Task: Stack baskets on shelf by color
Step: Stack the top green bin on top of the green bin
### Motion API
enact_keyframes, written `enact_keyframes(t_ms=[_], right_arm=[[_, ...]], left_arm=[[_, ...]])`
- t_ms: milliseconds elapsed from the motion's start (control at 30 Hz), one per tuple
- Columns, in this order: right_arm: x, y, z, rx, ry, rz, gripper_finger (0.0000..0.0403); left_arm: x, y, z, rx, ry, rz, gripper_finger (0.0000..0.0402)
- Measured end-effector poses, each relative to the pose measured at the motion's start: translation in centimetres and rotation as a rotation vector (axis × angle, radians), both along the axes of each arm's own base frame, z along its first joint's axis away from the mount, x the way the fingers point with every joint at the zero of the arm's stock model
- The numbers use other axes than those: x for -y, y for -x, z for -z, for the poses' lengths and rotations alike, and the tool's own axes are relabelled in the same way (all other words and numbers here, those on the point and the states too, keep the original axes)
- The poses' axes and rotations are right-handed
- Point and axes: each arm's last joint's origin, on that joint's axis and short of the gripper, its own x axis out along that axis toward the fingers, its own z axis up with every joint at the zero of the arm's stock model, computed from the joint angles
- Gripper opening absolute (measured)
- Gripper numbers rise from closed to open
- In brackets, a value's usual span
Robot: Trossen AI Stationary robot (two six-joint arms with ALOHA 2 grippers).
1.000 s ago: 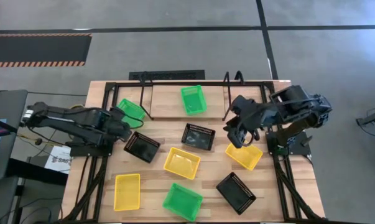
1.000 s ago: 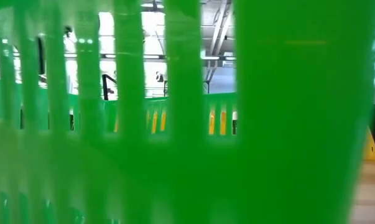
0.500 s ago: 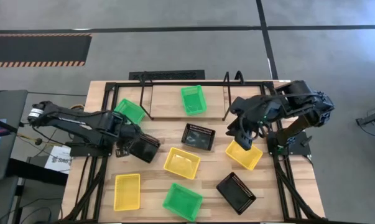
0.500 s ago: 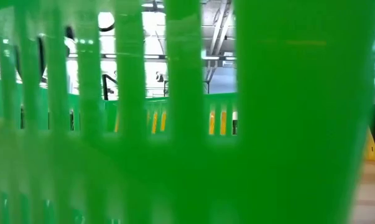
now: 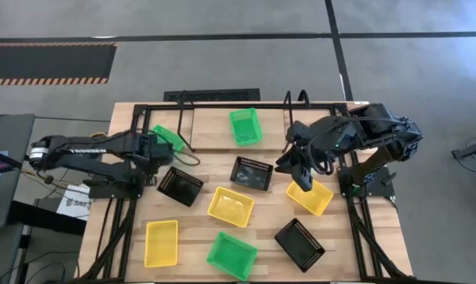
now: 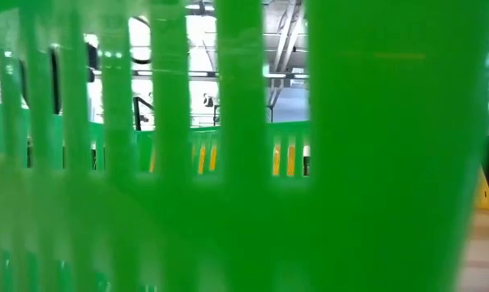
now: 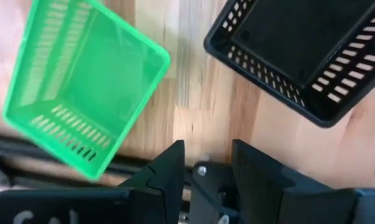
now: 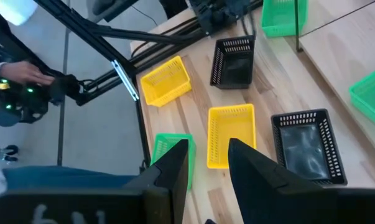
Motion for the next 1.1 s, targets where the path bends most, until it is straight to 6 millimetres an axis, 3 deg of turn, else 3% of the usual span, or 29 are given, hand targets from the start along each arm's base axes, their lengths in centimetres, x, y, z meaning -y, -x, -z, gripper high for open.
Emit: enact_keyframes(t_ms=[533,800,1100], right_arm=[[-0.2,-0.5,-0.8,0.104,0.004,-0.033,0.0133],[-0.7,-1.1,-2.1,0.256,-0.026,-0.174,0.0134],[-0.7,-1.2,-2.2,0.268,-0.03,-0.183,0.0134]], left_arm=[[-5.9,-1.1,2.7,-0.213,0.051,0.141,0.0108],[-6.8,-2.1,3.9,-0.245,0.075,0.203,0.0108],[-7.3,-2.8,4.3,-0.234,0.039,0.27,0.0107]])
